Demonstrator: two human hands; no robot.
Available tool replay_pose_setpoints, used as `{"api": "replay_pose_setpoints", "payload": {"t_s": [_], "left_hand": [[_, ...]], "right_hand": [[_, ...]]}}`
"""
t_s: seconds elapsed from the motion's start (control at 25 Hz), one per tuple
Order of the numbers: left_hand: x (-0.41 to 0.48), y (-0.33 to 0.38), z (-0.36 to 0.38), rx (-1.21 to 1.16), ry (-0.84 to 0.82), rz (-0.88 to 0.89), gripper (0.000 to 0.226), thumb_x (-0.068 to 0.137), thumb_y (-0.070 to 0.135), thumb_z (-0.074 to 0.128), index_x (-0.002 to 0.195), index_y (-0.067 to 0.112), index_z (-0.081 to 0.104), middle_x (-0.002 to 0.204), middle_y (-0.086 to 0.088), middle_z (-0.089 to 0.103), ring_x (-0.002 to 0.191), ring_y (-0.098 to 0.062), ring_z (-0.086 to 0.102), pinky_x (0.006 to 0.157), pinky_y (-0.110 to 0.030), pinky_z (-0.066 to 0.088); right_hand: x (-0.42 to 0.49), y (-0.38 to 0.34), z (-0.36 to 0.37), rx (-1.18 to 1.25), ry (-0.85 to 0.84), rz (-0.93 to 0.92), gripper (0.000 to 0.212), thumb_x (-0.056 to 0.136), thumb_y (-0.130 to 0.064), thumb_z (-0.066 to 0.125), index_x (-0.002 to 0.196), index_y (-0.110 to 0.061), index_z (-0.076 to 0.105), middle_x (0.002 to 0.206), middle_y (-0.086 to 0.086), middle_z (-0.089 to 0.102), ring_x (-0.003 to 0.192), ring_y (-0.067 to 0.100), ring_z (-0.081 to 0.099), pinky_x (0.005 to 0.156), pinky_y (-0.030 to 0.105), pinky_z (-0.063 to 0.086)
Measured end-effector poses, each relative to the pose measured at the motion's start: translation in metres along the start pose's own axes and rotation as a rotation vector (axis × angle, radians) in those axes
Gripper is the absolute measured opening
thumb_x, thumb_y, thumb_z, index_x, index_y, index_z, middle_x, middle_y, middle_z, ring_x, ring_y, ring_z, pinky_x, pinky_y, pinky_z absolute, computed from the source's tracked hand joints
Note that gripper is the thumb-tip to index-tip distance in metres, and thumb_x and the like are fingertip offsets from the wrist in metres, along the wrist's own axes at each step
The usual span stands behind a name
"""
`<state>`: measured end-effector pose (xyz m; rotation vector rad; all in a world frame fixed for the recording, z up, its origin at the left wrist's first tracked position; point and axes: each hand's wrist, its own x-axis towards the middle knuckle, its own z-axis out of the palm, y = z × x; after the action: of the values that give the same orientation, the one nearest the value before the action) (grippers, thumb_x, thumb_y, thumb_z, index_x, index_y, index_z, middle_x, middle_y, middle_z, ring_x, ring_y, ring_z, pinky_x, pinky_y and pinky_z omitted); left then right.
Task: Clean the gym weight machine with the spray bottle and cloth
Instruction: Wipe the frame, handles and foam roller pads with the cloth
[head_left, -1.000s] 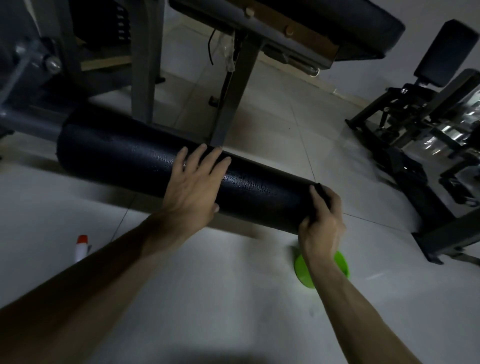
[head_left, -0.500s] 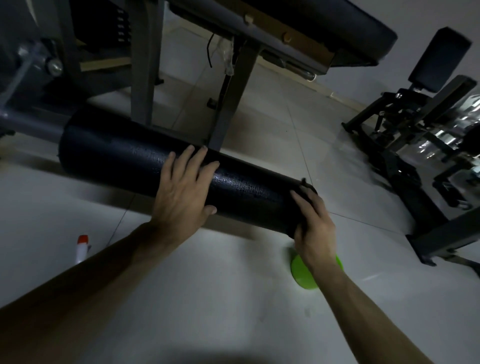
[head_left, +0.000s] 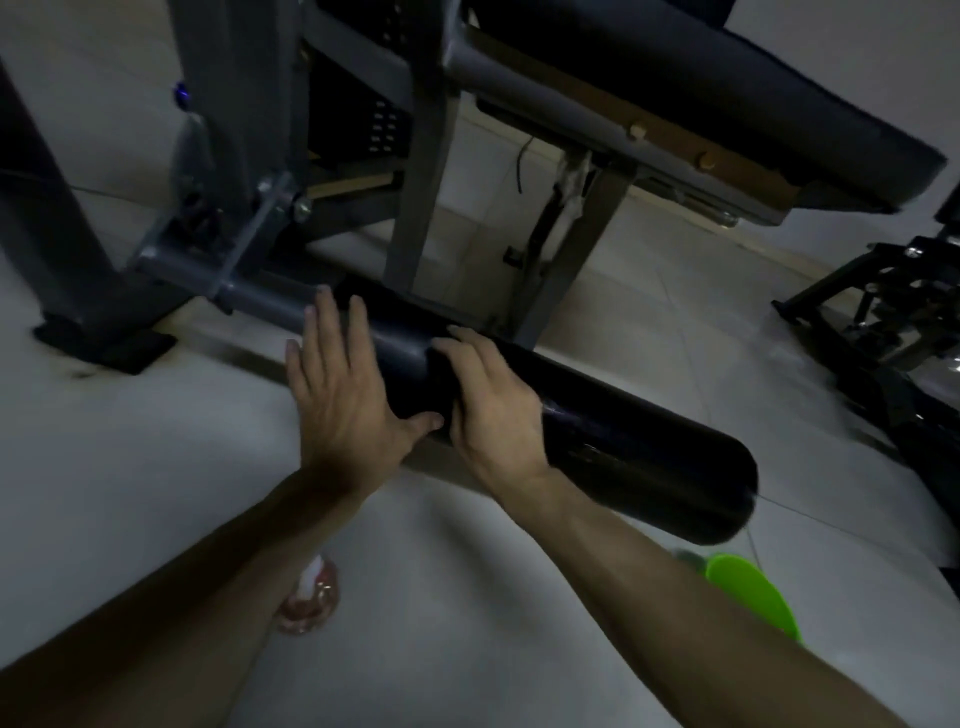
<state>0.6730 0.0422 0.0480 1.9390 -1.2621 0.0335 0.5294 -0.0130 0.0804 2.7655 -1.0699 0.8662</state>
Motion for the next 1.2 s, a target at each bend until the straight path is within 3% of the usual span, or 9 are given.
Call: {"api": "replay_pose_setpoints", "payload": {"t_s": [0.08,0.16,0.24,0.48,0.56,0.76,0.92,1.12,1.2], "left_hand": [[0.004,-0.020,-0.006,-0.160,0.025,-0.060,0.126,0.058,0.055,0.084,0.158,0.010,0.020,0.162,-0.017,0.027,0.149,-0.032,0.029,0.119,-0.054,0.033],[0.007,-0.037,-0.008,-0.355,0.012,-0.101,0.107,0.061,0.043,0.089,0.150,0.017,0.035,0.144,-0.008,0.049,0.131,-0.021,0.049,0.098,-0.033,0.052],[0.010,-0.046,-0.010,-0.429,-0.046,-0.138,0.105,0.061,0.034,0.094,0.149,0.025,0.037,0.143,-0.001,0.049,0.129,-0.017,0.050,0.092,-0.019,0.044],[0.014,-0.053,-0.014,-0.524,-0.101,-0.180,0.098,0.067,0.024,0.093,0.150,0.028,0.039,0.146,0.004,0.045,0.133,-0.016,0.047,0.103,-0.026,0.038],[0.015,-0.056,-0.017,-0.515,-0.122,-0.173,0.096,0.070,0.023,0.091,0.151,0.028,0.039,0.147,0.003,0.044,0.134,-0.018,0.047,0.104,-0.028,0.040],[0.015,-0.054,-0.019,-0.529,-0.101,-0.233,0.091,0.072,0.020,0.089,0.149,0.030,0.041,0.146,0.001,0.041,0.126,-0.016,0.050,0.101,-0.033,0.050],[0.018,-0.054,-0.015,-0.675,-0.107,-0.279,0.085,0.074,0.015,0.088,0.145,0.032,0.044,0.142,0.004,0.038,0.127,-0.019,0.051,0.093,-0.040,0.059],[0.021,-0.049,-0.026,-0.608,-0.134,-0.309,0.091,0.071,0.013,0.091,0.147,0.030,0.044,0.142,0.001,0.038,0.122,-0.013,0.048,0.103,-0.019,0.035],[0.023,-0.046,-0.029,-0.613,-0.141,-0.307,0.090,0.071,0.014,0.091,0.146,0.033,0.045,0.139,0.001,0.038,0.119,-0.013,0.049,0.104,-0.018,0.033]], "right_hand": [[0.038,-0.028,0.019,0.050,-0.028,-0.096,0.051,0.082,-0.004,0.061,0.132,-0.012,0.065,0.148,0.011,0.055,0.127,0.032,0.061,0.100,0.042,0.055],[0.056,-0.035,0.025,0.071,-0.081,-0.167,0.054,0.081,0.001,0.062,0.133,-0.012,0.066,0.151,0.009,0.054,0.129,0.032,0.060,0.100,0.042,0.055],[0.045,-0.016,0.012,0.020,-0.131,-0.243,0.056,0.083,0.005,0.059,0.136,-0.011,0.065,0.152,0.008,0.053,0.137,0.029,0.054,0.103,0.042,0.054],[-0.033,0.064,-0.045,-0.104,0.033,-0.074,0.070,0.075,0.020,0.052,0.138,-0.010,0.065,0.149,0.008,0.055,0.133,0.026,0.058,0.111,0.037,0.049],[-0.020,0.044,-0.030,-0.070,0.064,-0.038,0.068,0.074,0.019,0.054,0.135,-0.008,0.066,0.145,0.010,0.057,0.129,0.028,0.061,0.112,0.032,0.046],[0.082,-0.054,0.043,0.042,-0.033,-0.173,0.047,0.089,-0.010,0.053,0.135,-0.013,0.066,0.143,0.006,0.058,0.125,0.025,0.061,0.093,0.044,0.058],[0.088,-0.049,0.044,-0.009,-0.131,-0.355,0.044,0.089,-0.002,0.069,0.132,-0.011,0.068,0.143,0.009,0.059,0.134,0.027,0.055,0.099,0.044,0.055],[0.006,0.022,-0.013,-0.095,-0.105,-0.325,0.047,0.110,-0.014,0.027,0.134,-0.008,0.067,0.148,0.010,0.057,0.145,0.027,0.047,0.113,0.047,0.045],[-0.010,0.032,-0.019,-0.056,-0.025,-0.231,0.043,0.107,-0.006,0.033,0.134,-0.006,0.067,0.147,0.011,0.057,0.143,0.027,0.049,0.112,0.049,0.046]]}}
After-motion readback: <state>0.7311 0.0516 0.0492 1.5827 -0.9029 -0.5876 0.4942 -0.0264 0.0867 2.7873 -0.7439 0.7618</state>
